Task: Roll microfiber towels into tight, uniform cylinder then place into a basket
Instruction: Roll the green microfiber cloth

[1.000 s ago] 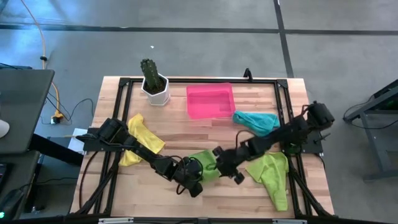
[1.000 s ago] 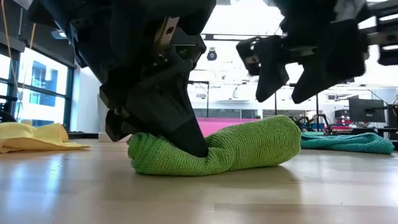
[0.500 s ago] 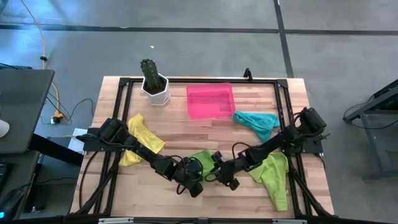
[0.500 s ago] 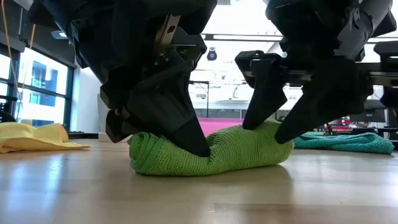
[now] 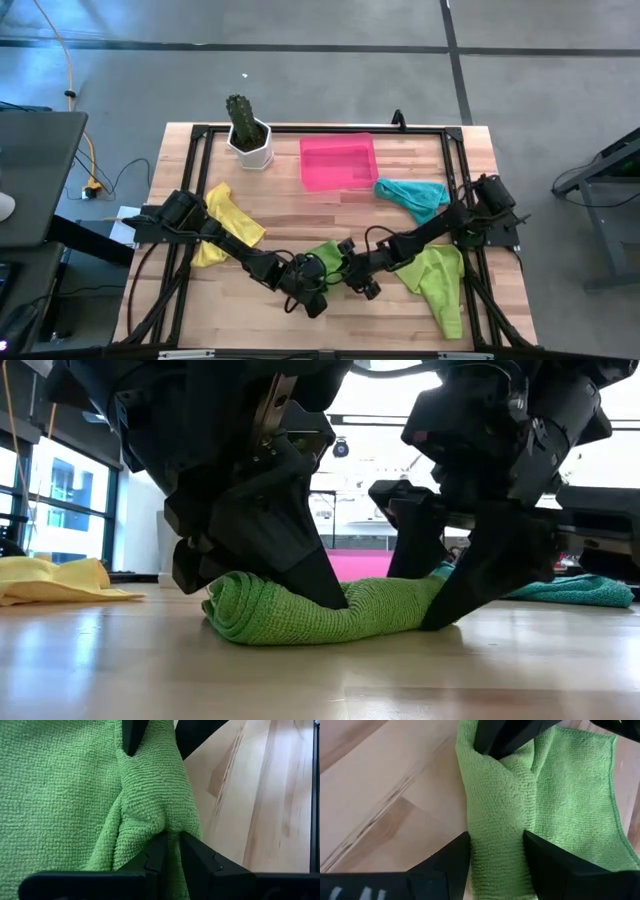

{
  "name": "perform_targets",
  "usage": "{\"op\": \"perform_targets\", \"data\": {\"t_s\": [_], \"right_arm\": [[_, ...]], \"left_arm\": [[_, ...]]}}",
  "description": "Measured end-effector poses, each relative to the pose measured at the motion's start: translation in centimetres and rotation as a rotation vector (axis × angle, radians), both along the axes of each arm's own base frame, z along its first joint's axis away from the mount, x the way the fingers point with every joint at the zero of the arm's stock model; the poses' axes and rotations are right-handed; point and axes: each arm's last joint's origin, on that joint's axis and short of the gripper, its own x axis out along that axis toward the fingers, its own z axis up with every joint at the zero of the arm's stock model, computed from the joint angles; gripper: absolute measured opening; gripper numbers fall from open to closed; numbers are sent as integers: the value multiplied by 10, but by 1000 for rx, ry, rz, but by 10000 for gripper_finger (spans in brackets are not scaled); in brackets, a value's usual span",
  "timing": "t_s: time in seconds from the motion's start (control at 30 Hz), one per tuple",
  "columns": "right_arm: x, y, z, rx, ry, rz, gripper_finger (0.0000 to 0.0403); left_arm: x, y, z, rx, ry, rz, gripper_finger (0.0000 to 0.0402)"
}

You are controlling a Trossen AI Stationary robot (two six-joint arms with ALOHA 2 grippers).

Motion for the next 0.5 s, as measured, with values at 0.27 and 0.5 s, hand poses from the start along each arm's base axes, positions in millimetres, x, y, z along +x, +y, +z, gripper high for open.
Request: {"op": "perform_targets", "data": {"t_s": [0.27,0.5], "right_arm": [[0,-1,-7,43,34,-64,160],[1,-7,-9,142,97,-106,69]], "left_arm": [[2,-1,6,-18,-35,3,47],[-1,-1,22,4,-53,-61,47]]}}
